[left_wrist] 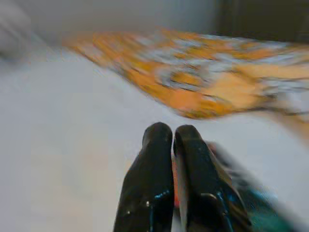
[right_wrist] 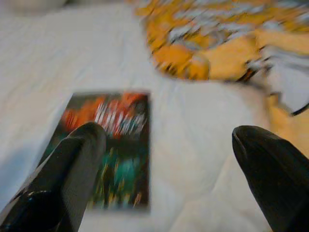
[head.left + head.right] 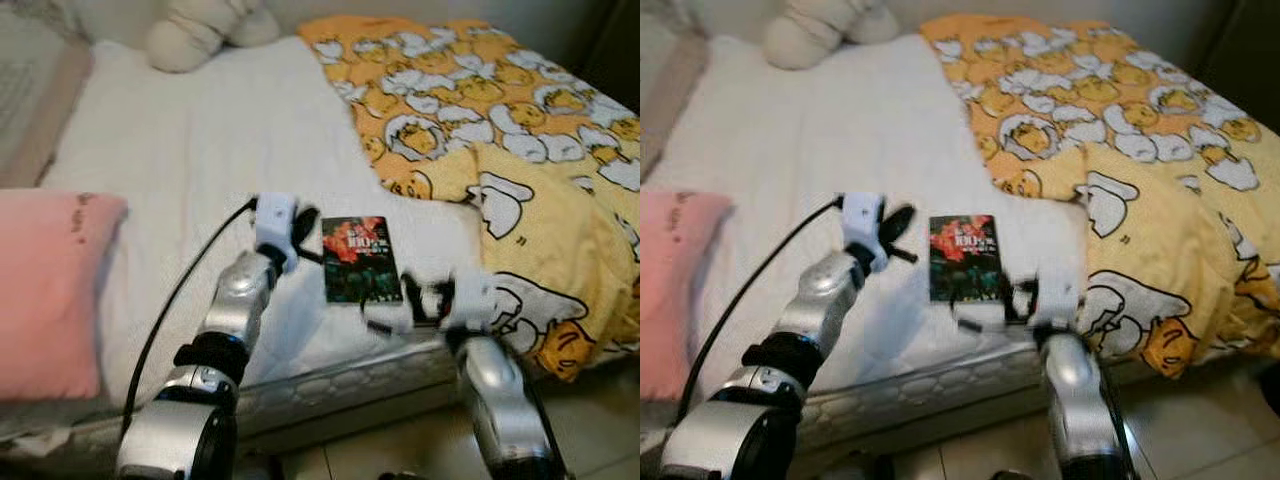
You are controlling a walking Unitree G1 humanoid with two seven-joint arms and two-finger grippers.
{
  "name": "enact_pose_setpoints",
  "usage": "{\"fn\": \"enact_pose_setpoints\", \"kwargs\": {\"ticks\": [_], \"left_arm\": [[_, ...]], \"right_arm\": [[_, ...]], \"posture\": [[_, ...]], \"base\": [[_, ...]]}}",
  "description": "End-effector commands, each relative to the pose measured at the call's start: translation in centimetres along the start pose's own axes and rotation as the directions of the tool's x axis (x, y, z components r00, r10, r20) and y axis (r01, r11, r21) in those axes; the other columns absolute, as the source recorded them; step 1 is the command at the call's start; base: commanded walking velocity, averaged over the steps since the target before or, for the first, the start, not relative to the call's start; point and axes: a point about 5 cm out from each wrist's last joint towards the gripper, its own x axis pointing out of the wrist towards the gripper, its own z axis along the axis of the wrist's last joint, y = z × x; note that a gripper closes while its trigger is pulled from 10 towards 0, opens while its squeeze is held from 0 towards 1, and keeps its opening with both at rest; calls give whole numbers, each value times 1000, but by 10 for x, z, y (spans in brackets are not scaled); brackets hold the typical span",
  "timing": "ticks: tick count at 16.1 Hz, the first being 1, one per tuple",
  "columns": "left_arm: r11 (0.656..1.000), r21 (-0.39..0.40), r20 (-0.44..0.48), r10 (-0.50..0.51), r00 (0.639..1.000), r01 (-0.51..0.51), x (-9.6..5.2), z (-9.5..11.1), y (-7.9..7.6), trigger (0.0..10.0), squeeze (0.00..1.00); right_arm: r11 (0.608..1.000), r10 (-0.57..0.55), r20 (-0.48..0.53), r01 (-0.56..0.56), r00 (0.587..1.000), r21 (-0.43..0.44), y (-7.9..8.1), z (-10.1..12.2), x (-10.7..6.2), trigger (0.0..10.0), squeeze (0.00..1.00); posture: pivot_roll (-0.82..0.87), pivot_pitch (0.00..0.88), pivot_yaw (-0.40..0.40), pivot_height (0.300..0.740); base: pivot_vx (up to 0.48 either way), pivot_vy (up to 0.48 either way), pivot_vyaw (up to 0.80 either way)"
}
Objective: Clean up the room
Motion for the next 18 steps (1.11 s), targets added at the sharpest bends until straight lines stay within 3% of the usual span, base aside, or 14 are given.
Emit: {"fn": "enact_pose_setpoints", "kwargs": {"ticks": [1, 2, 3, 4, 5, 7, 11, 14, 15, 18], "left_arm": [[991, 72, 17, 110, 994, -111, -11, -6, 10, 10000, 1000], [986, 58, -33, 156, 987, -154, -18, -13, 15, 10000, 1000], [986, 22, -26, 164, 986, -164, -30, -16, 19, 10000, 1000], [982, -25, -43, 184, 982, -186, -51, -21, 24, 10000, 1000], [973, -74, -60, 213, 975, -217, -64, -24, 27, 10000, 1000], [970, -78, -77, 224, 972, -230, -71, -33, 20, 10000, 1000], [970, -102, -74, 216, 974, -223, -69, -23, 9, 10000, 1000], [964, -115, -117, 225, 967, -238, -70, -30, 7, 10000, 1000], [962, -147, -131, 213, 968, -232, -72, -32, 4, 10000, 1000], [958, -134, -119, 240, 963, -255, -79, -30, 6, 10000, 1000]], "right_arm": [[991, -131, 34, 130, 991, 39, -17, 5, -3, 10000, 0], [990, -132, 40, 130, 990, 59, -18, 6, -8, 10000, 0], [990, -123, 62, 118, 990, 73, -19, 9, -16, 10000, 0], [985, -140, 109, 127, 984, 118, -25, 12, -32, 10000, 1000], [986, -134, 89, 123, 987, 116, -30, 4, -43, 10000, 1000], [984, -147, 52, 141, 988, 107, -33, -10, -46, 10000, 1000], [993, -92, 53, 88, 994, 75, -26, -8, -40, 10000, 1000], [996, -77, 53, 74, 996, 58, -28, -9, -33, 10000, 1000], [996, -75, 51, 72, 996, 53, -28, -10, -33, 10000, 1000], [995, -74, 36, 72, 997, 63, -31, -15, -40, 10000, 1000]], "posture": [[42, 0, 31, 740], [40, 0, 28, 740], [38, 0, 25, 740], [36, 0, 24, 740], [38, 0, 22, 740], [39, 0, 23, 740], [37, 0, 17, 740], [42, 0, 7, 740], [45, 0, 2, 740], [50, 0, -6, 740]], "base": [[0, 0, 0], [0, 0, 0], [0, 0, 0], [0, 0, 0], [0, 0, 0], [0, 0, 0], [0, 0, 0], [0, 0, 0], [0, 0, 0], [0, 0, 0]]}}
